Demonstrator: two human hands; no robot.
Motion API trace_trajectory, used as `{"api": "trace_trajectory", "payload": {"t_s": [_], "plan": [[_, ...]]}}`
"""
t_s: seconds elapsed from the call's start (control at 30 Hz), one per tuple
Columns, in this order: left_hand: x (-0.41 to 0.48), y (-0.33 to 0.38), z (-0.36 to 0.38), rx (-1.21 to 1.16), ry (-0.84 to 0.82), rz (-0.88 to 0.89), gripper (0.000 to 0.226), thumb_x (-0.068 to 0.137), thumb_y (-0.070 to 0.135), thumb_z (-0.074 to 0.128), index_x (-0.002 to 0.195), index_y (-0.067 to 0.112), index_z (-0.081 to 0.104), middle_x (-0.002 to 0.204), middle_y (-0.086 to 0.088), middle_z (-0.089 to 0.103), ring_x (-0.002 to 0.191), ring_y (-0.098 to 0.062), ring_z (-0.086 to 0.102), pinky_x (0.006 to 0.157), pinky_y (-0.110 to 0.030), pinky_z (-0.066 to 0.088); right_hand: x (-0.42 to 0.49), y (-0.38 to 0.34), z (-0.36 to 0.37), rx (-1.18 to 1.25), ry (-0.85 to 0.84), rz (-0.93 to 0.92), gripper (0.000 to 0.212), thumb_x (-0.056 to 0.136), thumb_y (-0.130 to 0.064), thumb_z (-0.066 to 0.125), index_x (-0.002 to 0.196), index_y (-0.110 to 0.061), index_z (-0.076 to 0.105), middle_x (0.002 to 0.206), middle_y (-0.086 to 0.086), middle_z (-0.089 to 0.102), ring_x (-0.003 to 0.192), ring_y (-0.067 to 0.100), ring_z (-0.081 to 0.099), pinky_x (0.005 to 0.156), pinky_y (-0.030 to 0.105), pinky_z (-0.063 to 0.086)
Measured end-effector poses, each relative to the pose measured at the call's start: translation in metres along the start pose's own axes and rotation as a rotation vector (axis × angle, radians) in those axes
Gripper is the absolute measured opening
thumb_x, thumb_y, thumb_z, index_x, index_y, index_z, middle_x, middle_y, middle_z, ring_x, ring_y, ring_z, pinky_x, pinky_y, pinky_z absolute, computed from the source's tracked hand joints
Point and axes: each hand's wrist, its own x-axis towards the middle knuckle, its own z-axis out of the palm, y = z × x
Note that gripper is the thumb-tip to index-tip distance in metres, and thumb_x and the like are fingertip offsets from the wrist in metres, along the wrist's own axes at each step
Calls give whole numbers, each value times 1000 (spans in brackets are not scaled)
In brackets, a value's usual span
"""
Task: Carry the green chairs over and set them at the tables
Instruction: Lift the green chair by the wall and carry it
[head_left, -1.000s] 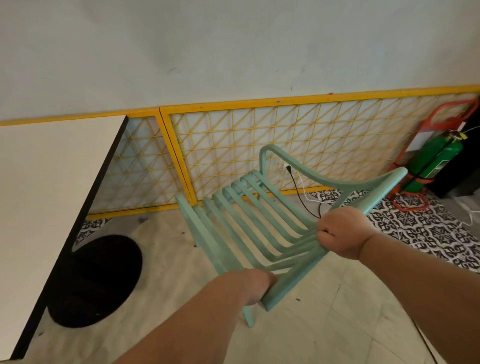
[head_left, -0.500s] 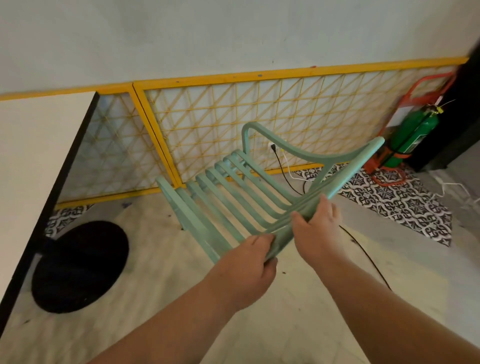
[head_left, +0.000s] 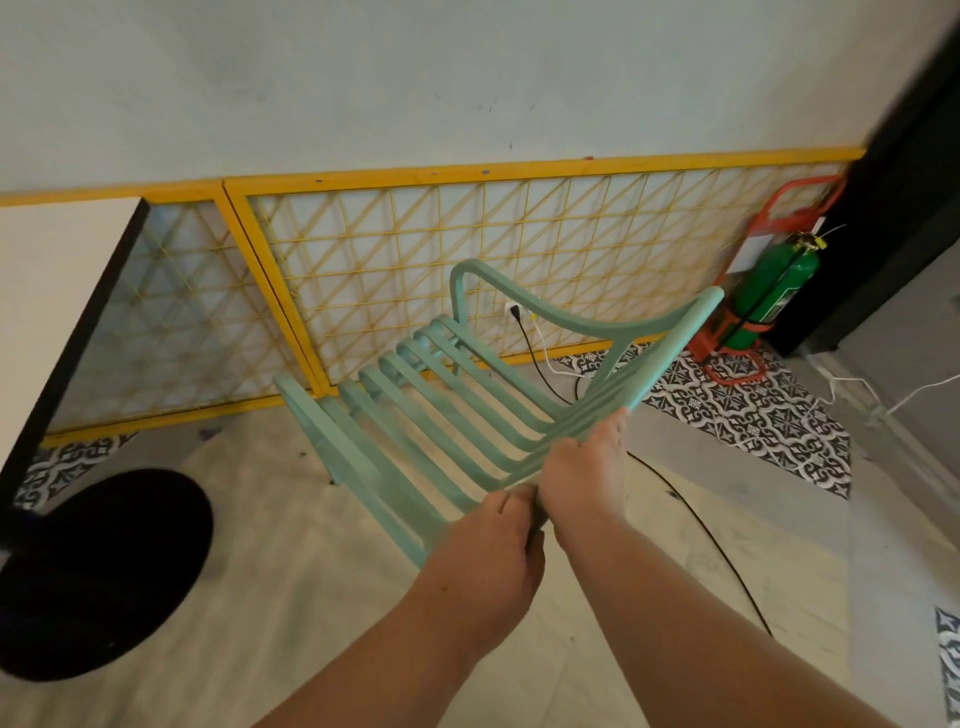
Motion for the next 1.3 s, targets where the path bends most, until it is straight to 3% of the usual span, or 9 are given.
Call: {"api": "trace_trajectory", "payload": {"t_s": [0.33, 0.5, 0.63, 0.7, 0.8, 0.93, 1.07, 1.17, 1.3], "plan": [[53, 27, 35, 36, 52, -111, 23, 103, 29, 37, 117, 20, 54, 106, -2, 57, 89, -25, 59, 81, -44, 49, 51, -15, -13, -149, 76, -19, 85, 90, -5, 40, 162, -23, 0, 146, 13, 44, 110, 30, 60, 90, 49, 55], [79, 50, 55, 6, 1, -210, 21, 102, 27, 39, 116, 19, 52, 113, -5, 54, 95, -30, 58, 75, -38, 38, 77, -14, -32, -220, 85, -15, 86, 88, -6, 40, 162, -27, 2, 127, 11, 55, 93, 26, 62, 69, 39, 54], [96, 73, 65, -97, -49, -172, 24, 104, 26, 35, 122, 16, 49, 120, -11, 50, 103, -38, 55, 81, -44, 39, 105, -15, -54, -317, 84, -38, 81, 90, -6, 43, 161, -23, 8, 108, 11, 61, 74, 19, 58, 48, 27, 35], [103, 79, 71, -113, -56, -153, 24, 104, 26, 34, 122, 17, 46, 121, -12, 48, 103, -39, 54, 79, -44, 37, 116, -14, -62, -368, 86, -51, 77, 91, -6, 46, 159, -19, 13, 97, 8, 60, 69, 16, 56, 49, 27, 37], [115, 88, 80, -105, -64, -160, 27, 105, 29, 34, 127, 15, 43, 124, -13, 47, 104, -39, 55, 80, -46, 38, 130, -14, -71, -397, 100, -87, 58, 91, -4, 53, 145, -12, 31, 112, 18, 61, 83, 26, 55, 70, 34, 44], [131, 99, 87, -92, -158, -151, 37, 102, 31, 37, 136, 13, 38, 128, -13, 43, 109, -38, 53, 86, -47, 40, 141, -17, -83, -482, 85, -93, 72, 91, -4, 46, 157, -15, 18, 114, 17, 57, 79, 26, 55, 51, 28, 34], [130, 55, 63, -30, -204, 22, 61, 91, 61, 40, 138, 22, 45, 123, -5, 52, 114, -27, 51, 96, -50, 46, 143, -17, -84, -514, 72, -96, 75, 94, -5, 43, 160, -18, 10, 114, 17, 54, 76, 25, 57, 52, 30, 37], [133, -25, 32, 297, -146, -44, 85, 87, 73, 37, 156, 24, 28, 154, -3, 43, 142, -26, 37, 117, -52, 31, 141, -17, -85, -513, 58, -89, 72, 94, -3, 42, 158, -17, 12, 111, 18, 57, 81, 29, 61, 55, 35, 44], [147, -127, -2, 560, -180, -157, 97, 84, 76, 45, 160, 24, 15, 163, -1, 31, 149, -26, 26, 120, -51, 24, 144, -15, -85, -565, 76, -128, 62, 93, -3, 48, 150, -9, 24, 98, 16, 59, 82, 31, 61, 67, 45, 54]]}}
